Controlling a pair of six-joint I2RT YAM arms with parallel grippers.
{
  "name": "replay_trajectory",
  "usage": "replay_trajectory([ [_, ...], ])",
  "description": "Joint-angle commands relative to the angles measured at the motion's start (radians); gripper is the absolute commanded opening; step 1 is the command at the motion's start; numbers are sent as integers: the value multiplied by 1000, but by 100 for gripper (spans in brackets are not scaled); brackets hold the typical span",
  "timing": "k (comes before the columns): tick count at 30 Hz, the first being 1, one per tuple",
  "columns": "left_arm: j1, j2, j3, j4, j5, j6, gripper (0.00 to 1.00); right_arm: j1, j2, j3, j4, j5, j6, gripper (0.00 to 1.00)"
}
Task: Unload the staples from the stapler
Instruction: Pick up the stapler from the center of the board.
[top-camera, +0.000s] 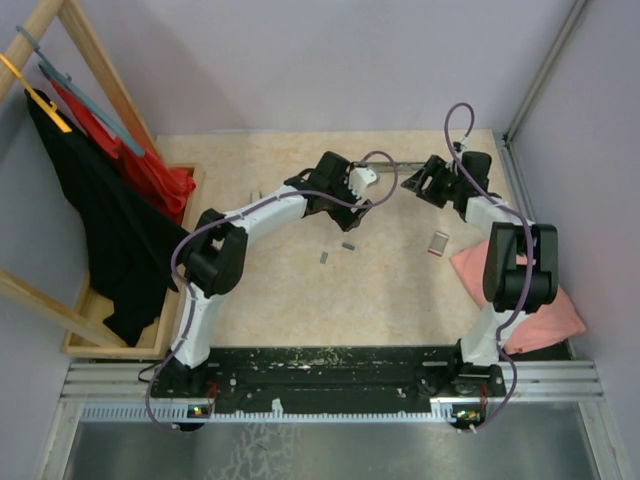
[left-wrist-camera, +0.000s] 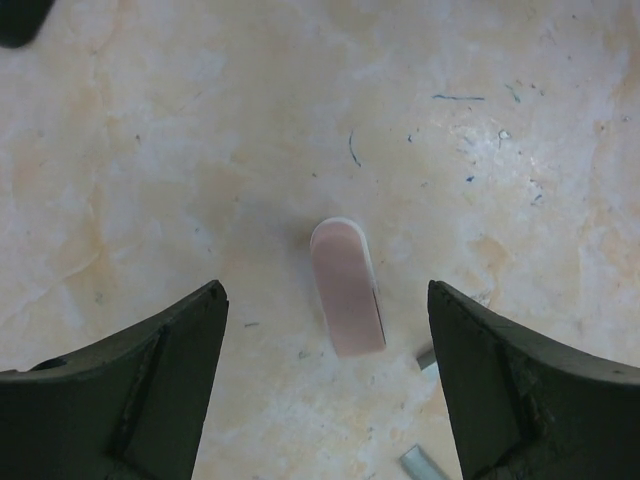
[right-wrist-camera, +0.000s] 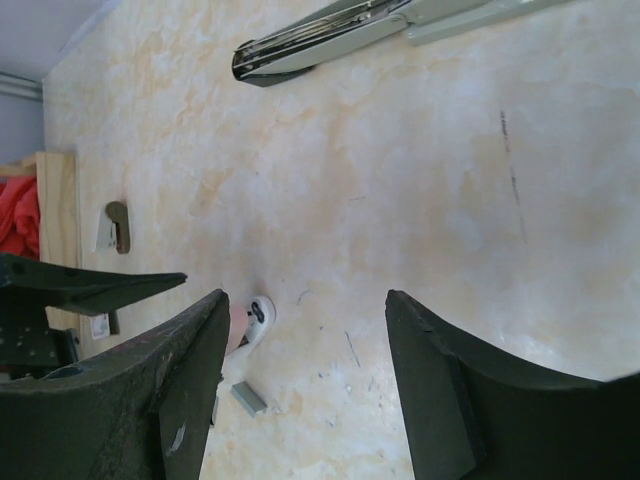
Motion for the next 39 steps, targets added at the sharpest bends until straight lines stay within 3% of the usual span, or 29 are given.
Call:
replay_trajectory([
  [1, -8, 71, 96, -66, -36, -59, 83, -41, -102, -30, 3, -7, -34, 64],
  [8, -11, 134, 175, -87, -31, -115, 74, -72, -131, -48, 23, -28, -30, 64],
  [17, -17, 172, 191, -103, -69, -119, 56, -77, -115, -47, 41, -57, -18, 64],
  [20, -18, 172, 191, -106, -65, -119, 47, -77, -112, -46, 41, -59, -18, 64],
  [24, -19, 162, 192, -107, -67, -119, 25, -77, -110, -46, 38, -62, -18, 64],
  [30, -19, 117, 187, -111, -87, -109, 0, -76, -106, -46, 41, -87, -16, 63],
  [35, -13, 17, 142, -90, -96, -65, 0, -68, -82, -42, 64, -168, 22, 61],
  [39, -3, -159, -27, 9, -32, 8, 0, -22, -55, -21, 80, -243, 37, 59],
])
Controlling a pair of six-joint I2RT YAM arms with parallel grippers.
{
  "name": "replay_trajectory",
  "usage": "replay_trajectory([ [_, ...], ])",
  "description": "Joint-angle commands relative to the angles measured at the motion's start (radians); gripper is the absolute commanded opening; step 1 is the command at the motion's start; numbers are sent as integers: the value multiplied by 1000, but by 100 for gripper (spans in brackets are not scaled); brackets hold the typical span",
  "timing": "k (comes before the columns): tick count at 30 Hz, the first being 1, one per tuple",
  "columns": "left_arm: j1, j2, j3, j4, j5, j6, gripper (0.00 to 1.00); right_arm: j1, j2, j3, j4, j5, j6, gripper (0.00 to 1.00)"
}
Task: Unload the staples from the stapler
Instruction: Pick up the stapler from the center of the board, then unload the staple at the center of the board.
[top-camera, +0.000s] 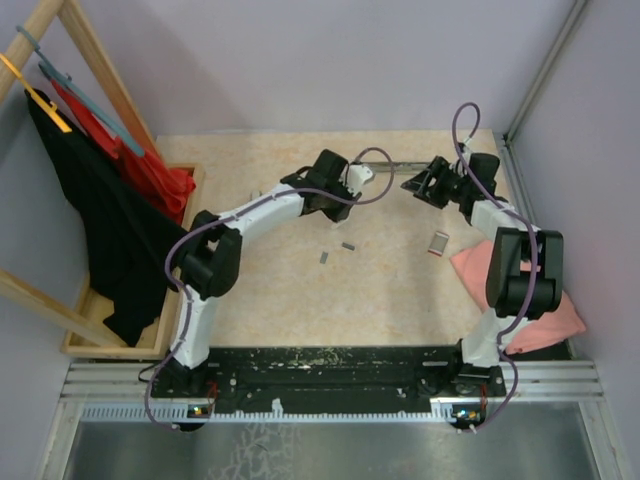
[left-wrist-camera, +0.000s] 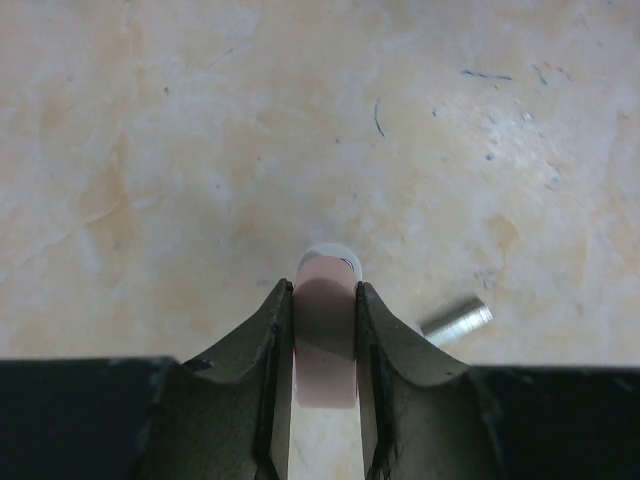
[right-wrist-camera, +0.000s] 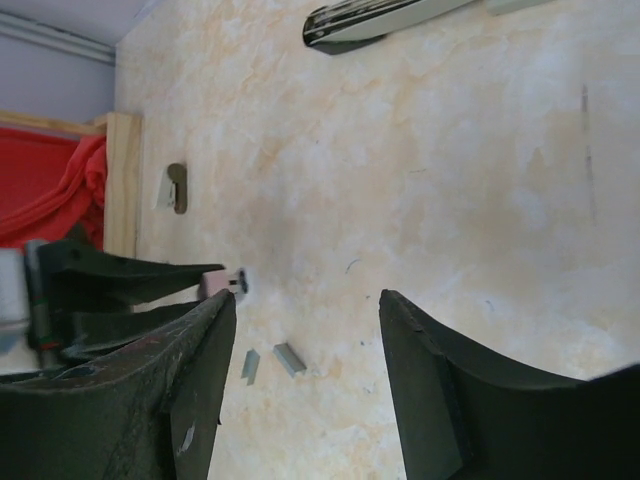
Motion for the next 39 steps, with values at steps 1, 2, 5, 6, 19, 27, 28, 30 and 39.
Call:
replay_trajectory([
  [1, 12, -245, -138, 108, 75, 102, 0, 51, 22, 37, 71, -118, 23, 59],
  [2, 16, -283, -175, 122, 98, 119, 0, 67, 25, 44, 81, -137, 24, 59],
  [5, 28, -395, -290, 172, 160, 167, 0, 110, 33, 52, 115, -187, 43, 59],
  [6, 34, -430, -325, 189, 184, 178, 0, 122, 34, 52, 133, -204, 55, 59],
  [19, 119, -674, -602, 243, 447, 297, 0, 264, 92, -10, 507, -406, 319, 57],
  [27, 184, -741, -711, 330, 560, 250, 0, 337, 127, -58, 563, -404, 354, 52],
  [28, 187, -743, -716, 331, 566, 247, 0, 344, 134, -57, 567, -407, 359, 51],
  [30, 189, -746, -728, 342, 576, 242, 0, 356, 147, -53, 576, -419, 373, 50],
  [39, 191, -716, -728, 364, 588, 219, 0, 390, 165, -53, 624, -453, 407, 47],
])
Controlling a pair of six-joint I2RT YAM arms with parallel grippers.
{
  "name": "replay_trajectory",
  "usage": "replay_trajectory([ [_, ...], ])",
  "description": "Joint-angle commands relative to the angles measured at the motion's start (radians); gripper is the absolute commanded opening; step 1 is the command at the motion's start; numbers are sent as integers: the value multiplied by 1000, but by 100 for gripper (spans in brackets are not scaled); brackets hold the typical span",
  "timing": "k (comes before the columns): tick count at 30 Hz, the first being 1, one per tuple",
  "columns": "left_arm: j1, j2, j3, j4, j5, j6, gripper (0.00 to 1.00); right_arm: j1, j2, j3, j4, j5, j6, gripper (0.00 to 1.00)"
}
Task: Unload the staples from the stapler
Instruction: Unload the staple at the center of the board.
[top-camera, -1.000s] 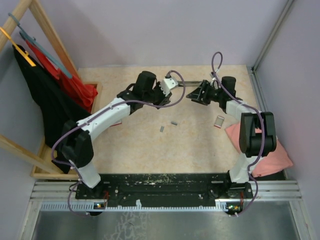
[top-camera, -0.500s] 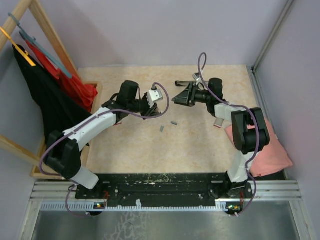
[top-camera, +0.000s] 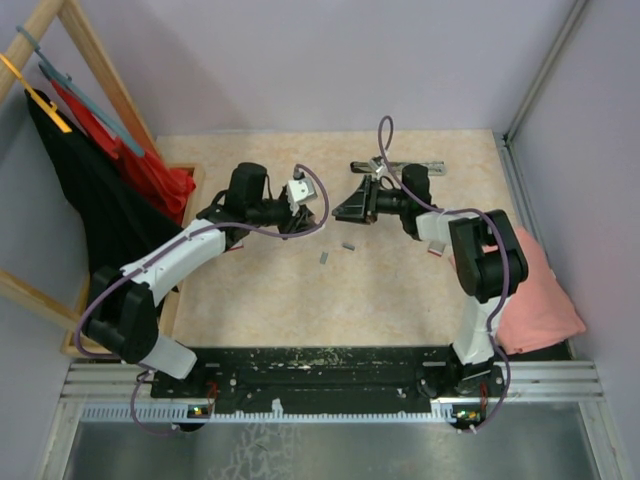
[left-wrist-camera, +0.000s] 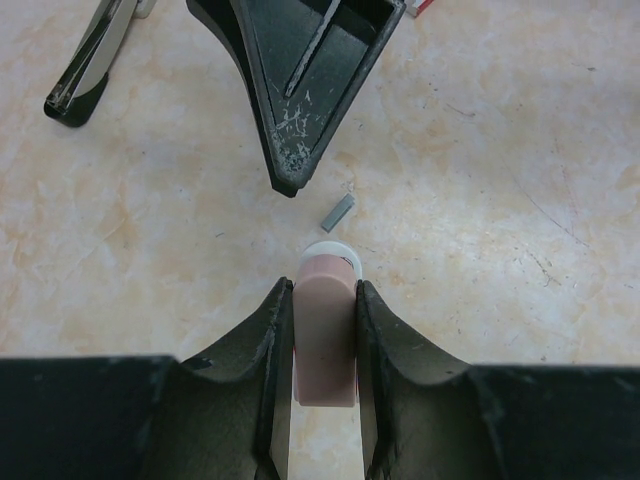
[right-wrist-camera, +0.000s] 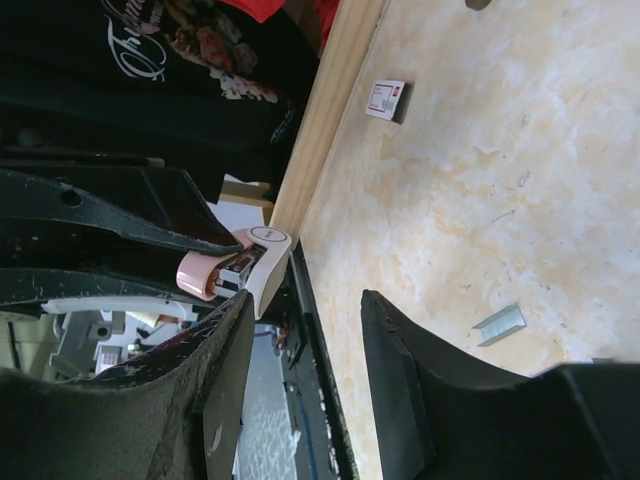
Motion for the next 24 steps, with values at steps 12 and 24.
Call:
replay_trajectory([
  [12, 1, 32, 16, 48, 16, -21, 0, 59, 7, 20, 57, -37, 2, 43],
  [24, 2, 43, 23, 49, 31, -32, 0, 97, 39, 49, -36, -29, -55, 40],
])
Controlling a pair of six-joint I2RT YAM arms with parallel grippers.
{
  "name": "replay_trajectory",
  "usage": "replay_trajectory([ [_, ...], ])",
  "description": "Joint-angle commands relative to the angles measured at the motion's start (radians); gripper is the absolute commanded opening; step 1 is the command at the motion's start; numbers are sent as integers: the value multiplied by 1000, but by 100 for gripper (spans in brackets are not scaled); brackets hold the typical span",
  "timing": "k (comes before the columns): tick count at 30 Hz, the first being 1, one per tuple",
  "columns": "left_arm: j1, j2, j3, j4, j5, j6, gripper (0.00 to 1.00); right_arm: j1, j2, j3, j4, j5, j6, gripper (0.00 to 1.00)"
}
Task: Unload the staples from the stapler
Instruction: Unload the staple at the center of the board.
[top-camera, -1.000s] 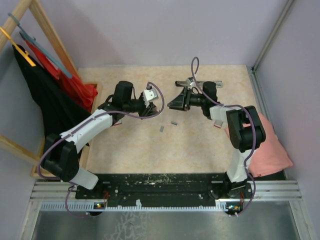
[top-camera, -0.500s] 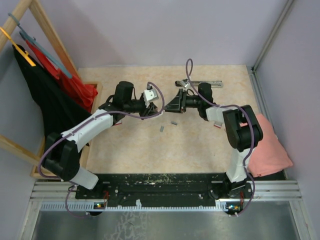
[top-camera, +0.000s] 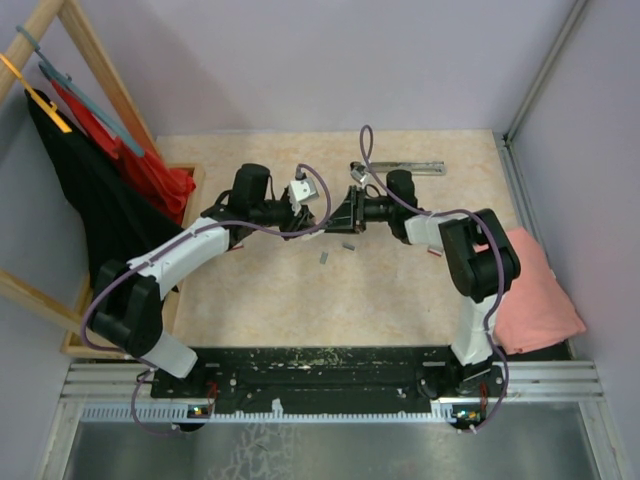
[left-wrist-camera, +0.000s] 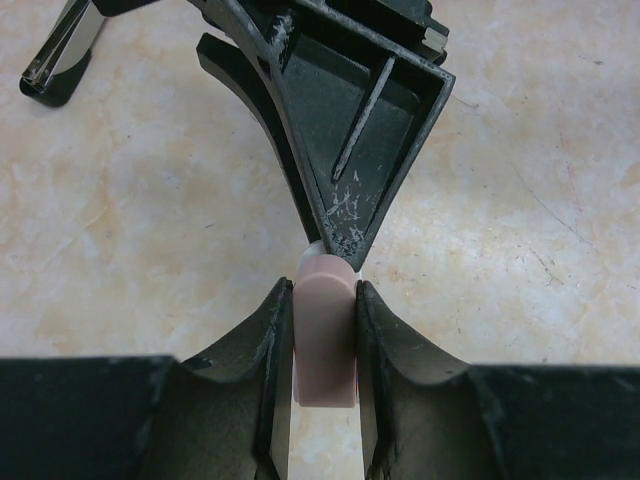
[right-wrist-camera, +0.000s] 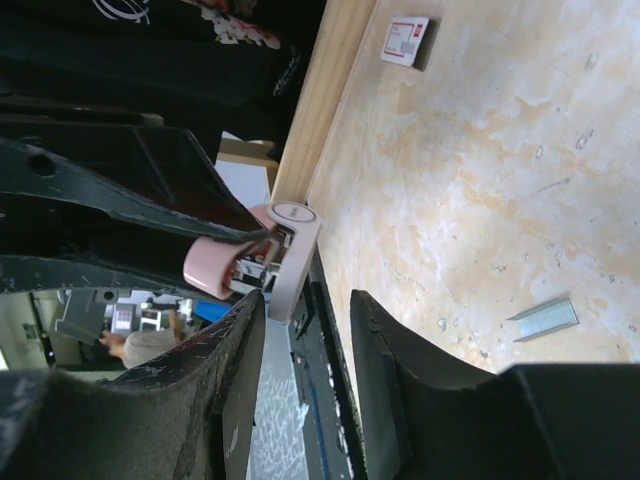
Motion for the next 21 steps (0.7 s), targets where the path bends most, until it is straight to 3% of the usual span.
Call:
replay_trajectory([
  [1, 2, 1, 23, 30, 30, -8, 0, 17, 28, 46, -1, -9, -30, 39],
  [21, -2, 34, 42, -8, 84, 13, 0, 20, 50, 54, 2, 21, -2, 27],
])
